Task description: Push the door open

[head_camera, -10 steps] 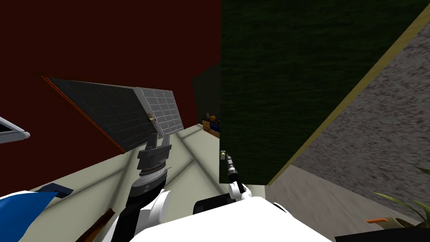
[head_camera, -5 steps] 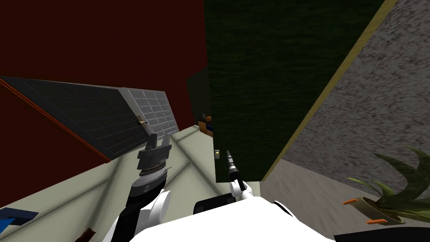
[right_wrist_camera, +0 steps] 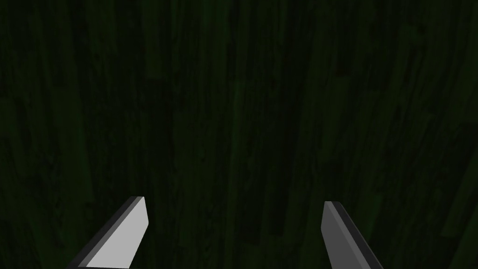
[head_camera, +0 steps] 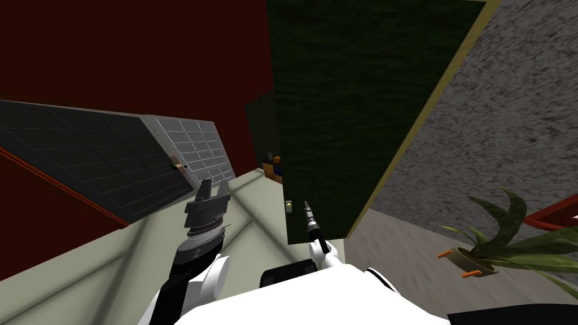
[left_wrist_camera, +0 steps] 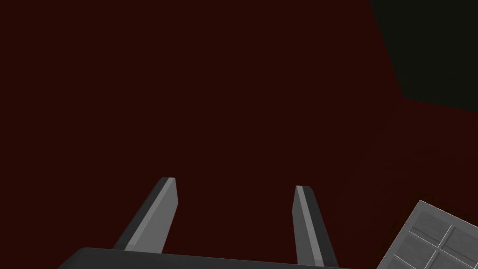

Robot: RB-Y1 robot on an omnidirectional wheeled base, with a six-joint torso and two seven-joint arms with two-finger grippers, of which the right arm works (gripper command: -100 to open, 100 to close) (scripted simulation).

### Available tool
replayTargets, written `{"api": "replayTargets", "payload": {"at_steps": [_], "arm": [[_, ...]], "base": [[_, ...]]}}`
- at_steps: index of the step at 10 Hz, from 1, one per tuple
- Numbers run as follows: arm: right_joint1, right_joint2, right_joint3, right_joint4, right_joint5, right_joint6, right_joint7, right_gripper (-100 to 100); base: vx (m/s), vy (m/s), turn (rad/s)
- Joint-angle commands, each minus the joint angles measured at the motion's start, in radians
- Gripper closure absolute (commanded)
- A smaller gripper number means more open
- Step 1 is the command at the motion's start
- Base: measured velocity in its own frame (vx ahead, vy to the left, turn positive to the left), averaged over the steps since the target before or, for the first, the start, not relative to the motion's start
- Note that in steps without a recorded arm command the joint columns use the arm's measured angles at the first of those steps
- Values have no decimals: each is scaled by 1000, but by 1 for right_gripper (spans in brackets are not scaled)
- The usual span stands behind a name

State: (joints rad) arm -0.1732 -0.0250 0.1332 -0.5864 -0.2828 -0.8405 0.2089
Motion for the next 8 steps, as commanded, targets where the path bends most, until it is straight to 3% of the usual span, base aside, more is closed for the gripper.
{"api": "replayTargets", "payload": {"at_steps": [1, 4, 8], "arm": [[-2, 8, -21, -5, 34, 10, -18, -100], [-12, 29, -56, 1, 91, 19, -50, -100], [-22, 55, -87, 7, 140, 26, -77, -100]], "base": [[-45, 18, -111], [-78, 55, -96], [-131, 118, -48]]}}
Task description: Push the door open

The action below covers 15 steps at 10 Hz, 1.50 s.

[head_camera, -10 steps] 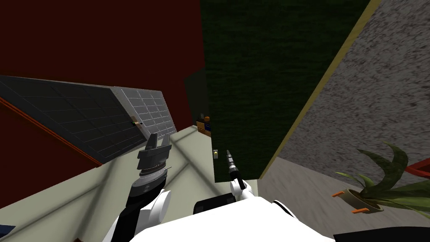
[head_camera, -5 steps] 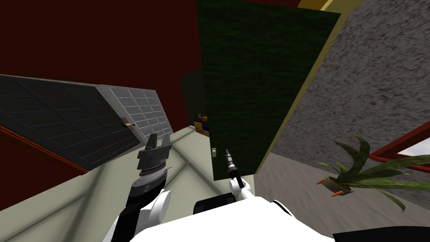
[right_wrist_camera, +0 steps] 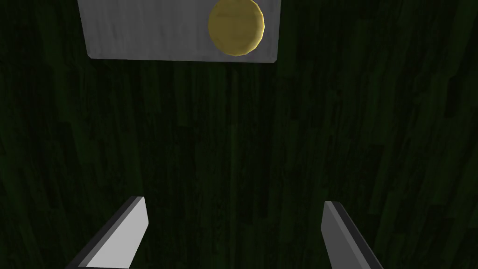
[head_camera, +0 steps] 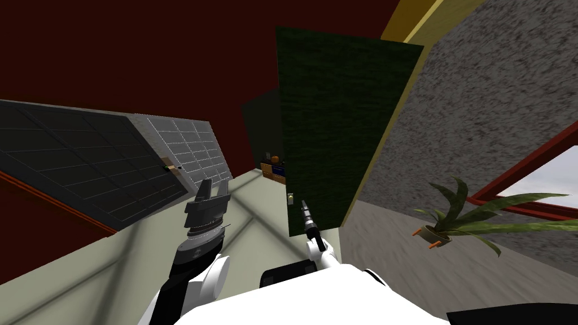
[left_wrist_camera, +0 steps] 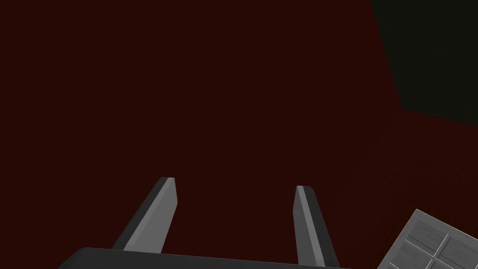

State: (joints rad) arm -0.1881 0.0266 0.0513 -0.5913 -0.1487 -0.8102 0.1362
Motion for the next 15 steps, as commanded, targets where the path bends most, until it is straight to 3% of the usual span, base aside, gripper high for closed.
{"api": "replayTargets", "payload": {"at_steps": [1, 7, 12, 15], "arm": [[-8, 9, -10, 12, 14, -3, -9, -100], [-10, 21, -20, 11, 31, 0, -19, -100], [-10, -42, -26, 14, 28, -3, -18, -100], [-11, -43, -31, 17, 26, -6, -18, -100]], "base": [[-164, 144, -12], [-114, 100, 1], [164, -78, 13], [222, 42, 29]]}}
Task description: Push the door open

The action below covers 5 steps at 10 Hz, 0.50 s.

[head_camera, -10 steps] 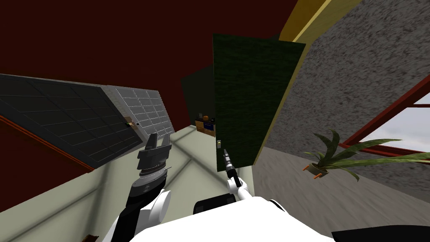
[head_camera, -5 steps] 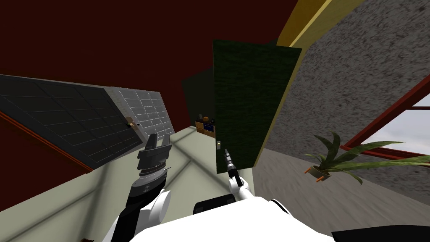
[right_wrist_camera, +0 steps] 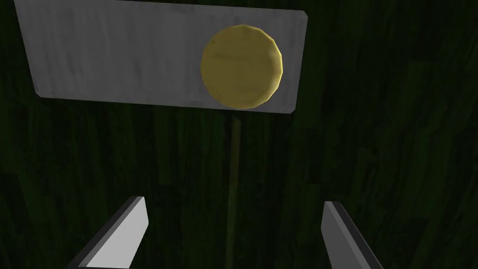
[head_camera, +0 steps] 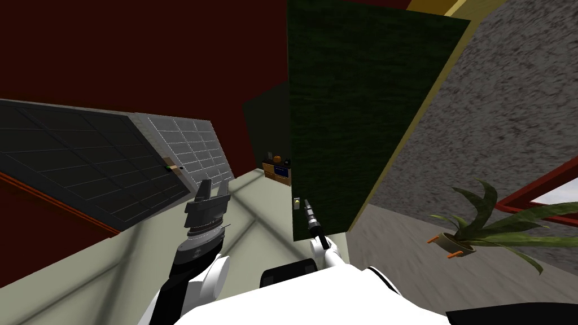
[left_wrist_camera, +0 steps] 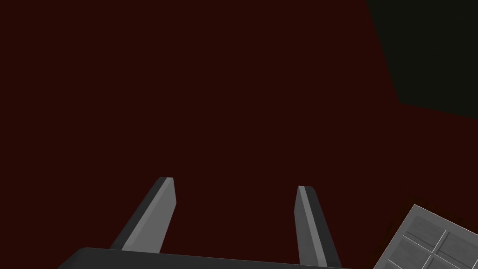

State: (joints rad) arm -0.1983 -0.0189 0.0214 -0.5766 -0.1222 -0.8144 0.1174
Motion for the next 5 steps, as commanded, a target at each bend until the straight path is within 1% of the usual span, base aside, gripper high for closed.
{"api": "replayTargets", "payload": {"at_steps": [1, 2, 3, 4, 5], "arm": [[-2, 16, -4, 4, -2, -3, 1, -100], [-2, 35, -5, 5, -3, -5, 1, -100], [-2, 51, -6, 6, -3, -5, 1, -100], [-5, 38, -9, 17, -5, -12, 1, -100], [-5, 38, -9, 17, -5, -12, 1, 100]], "base": [[177, 98, 32], [175, 131, 33], [115, 117, -31], [35, 49, -7], [-6, -5, 4]]}}
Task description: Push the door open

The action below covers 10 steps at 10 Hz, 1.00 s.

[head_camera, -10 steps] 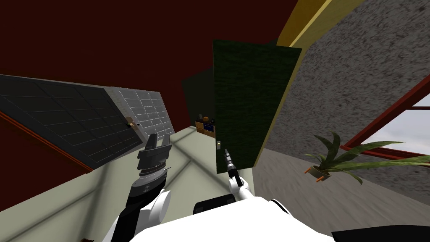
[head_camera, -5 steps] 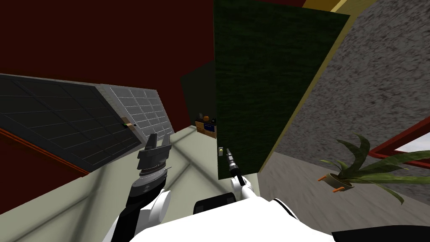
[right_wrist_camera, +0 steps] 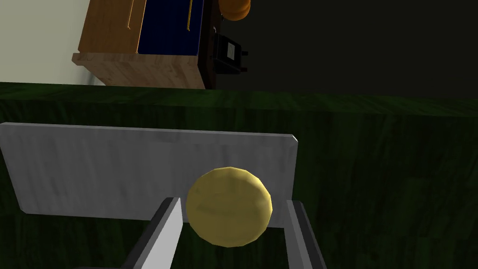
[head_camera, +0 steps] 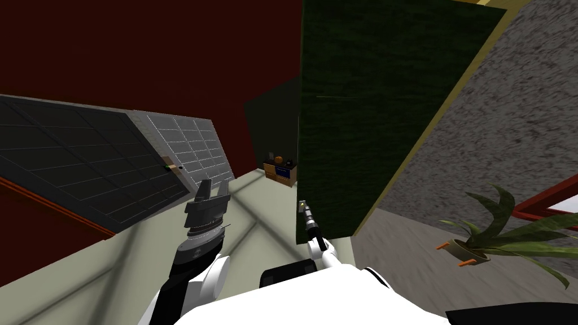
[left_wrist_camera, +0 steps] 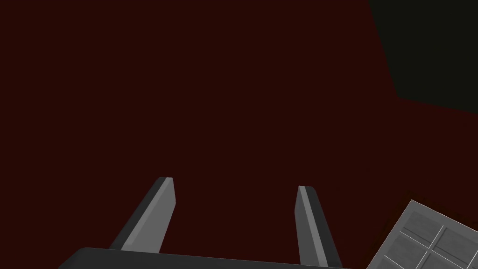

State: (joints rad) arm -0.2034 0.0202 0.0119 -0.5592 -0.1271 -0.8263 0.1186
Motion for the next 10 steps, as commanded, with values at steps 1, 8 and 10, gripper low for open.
{"api": "replayTargets", "payload": {"at_steps": [1, 8, 10], "arm": [[0, -1, 0, 0, 0, 0, 0, 100], [-1, -42, -34, -1, -22, 2, 11, 100], [-2, -52, -55, -2, -36, 2, 18, 100]], "base": [[-14, -18, 9], [68, 33, -18], [173, 90, -64]]}}
